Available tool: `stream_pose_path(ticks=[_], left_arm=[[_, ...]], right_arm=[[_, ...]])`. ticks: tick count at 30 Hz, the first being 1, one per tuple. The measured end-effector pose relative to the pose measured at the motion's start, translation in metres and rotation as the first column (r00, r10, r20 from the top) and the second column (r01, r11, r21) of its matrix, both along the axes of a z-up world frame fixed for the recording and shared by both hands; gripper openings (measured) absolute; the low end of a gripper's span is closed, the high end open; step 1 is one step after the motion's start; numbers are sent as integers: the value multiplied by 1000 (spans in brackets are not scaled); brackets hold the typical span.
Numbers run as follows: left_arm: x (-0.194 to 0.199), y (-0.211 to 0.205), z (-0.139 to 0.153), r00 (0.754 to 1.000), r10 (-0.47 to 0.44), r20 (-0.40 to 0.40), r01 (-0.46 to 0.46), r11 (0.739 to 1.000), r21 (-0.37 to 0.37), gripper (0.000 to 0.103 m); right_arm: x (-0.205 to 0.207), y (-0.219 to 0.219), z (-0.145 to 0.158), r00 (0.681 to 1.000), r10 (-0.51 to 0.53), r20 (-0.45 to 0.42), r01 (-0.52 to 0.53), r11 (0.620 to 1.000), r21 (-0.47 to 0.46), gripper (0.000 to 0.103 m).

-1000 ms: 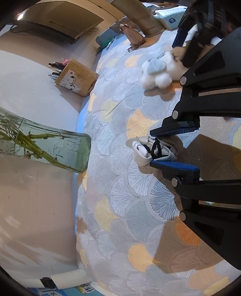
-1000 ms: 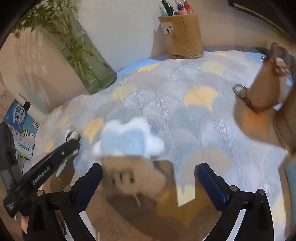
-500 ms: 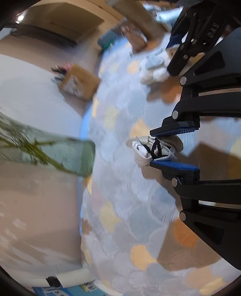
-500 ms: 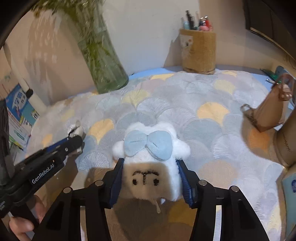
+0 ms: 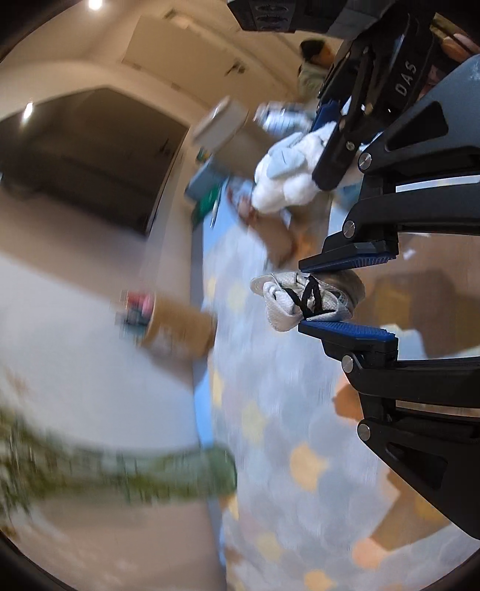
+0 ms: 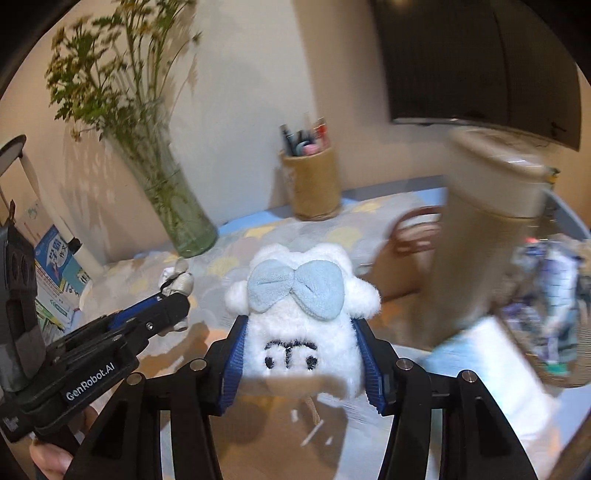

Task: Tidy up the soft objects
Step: 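Carry the white plush toy with both tools to the glass bowl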

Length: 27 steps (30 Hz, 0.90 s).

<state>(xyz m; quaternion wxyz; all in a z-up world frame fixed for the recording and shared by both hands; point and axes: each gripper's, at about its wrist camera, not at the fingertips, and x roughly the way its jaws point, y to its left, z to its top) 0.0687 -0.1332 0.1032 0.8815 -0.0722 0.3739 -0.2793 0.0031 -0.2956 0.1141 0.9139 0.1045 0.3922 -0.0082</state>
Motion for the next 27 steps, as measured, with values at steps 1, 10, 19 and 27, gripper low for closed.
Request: stream_pose_path(ticks=[1,10,19,27], left_arm=[[-4,-11,1,1000,-25,-1,25,1000,4,23],[-30,-104,10,972,-232,34,233,973,-7,23],[-51,-177,33,927,-352,127,352,936,18,23],[-52,-242,55,909,-367,196,373,928,6,23]], right_arm=[[-8,-11,1,1000,-14,-6,14,1000,-5,53],[-59,-101,11,985,-172,-17,172,985,5,53],[-79,-171,29,955,-293,50,293,956,18,54],[-62,-238,57,917,-383,111,390,920,-44,54]])
